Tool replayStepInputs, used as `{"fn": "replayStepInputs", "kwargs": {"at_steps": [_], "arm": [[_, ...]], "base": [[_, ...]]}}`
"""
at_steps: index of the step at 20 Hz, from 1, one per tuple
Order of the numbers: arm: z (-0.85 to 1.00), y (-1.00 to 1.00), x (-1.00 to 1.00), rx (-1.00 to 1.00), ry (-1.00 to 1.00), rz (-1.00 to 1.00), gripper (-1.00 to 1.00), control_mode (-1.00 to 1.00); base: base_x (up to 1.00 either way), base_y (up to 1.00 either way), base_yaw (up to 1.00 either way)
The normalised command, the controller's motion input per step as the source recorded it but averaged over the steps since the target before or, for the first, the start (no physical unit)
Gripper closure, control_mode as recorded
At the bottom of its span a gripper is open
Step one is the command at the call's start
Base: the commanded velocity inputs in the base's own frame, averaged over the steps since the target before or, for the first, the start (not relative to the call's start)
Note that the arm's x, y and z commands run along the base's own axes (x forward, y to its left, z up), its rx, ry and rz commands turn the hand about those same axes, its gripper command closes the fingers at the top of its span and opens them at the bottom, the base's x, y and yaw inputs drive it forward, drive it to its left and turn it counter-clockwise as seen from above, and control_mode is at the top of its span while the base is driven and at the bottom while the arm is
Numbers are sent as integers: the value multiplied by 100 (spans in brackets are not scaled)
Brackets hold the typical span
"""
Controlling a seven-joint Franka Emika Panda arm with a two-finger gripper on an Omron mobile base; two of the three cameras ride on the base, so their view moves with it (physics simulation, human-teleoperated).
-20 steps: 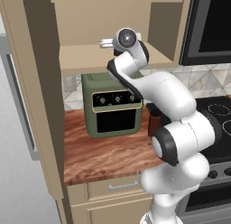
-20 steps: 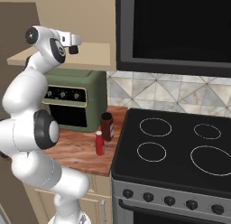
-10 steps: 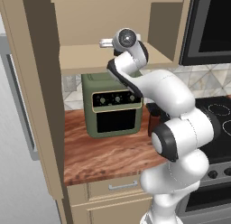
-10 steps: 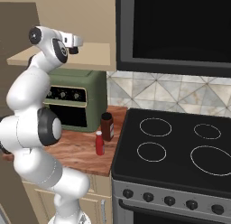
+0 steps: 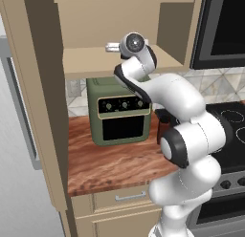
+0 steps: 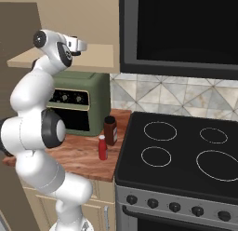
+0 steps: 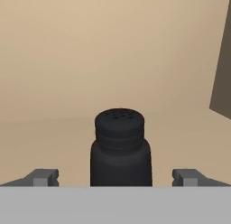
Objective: Collect the paprika, ketchup, and shaker from the cabinet and place them next to the stove.
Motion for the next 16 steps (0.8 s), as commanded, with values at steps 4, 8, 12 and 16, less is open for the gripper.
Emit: {"fn": "replayStepInputs", "kwargs": {"at_steps": [4,8,12,16], "arm": [[-9,0,11,2,0,0,-100,-100],[-6,0,13,0,0,0,100,-100],[-1,0,10,0,0,0,100,-100],[0,0,0,0,0,0,100,-100]], "base": [[0,0,0],[0,0,0],[0,0,0],[0,0,0]]}}
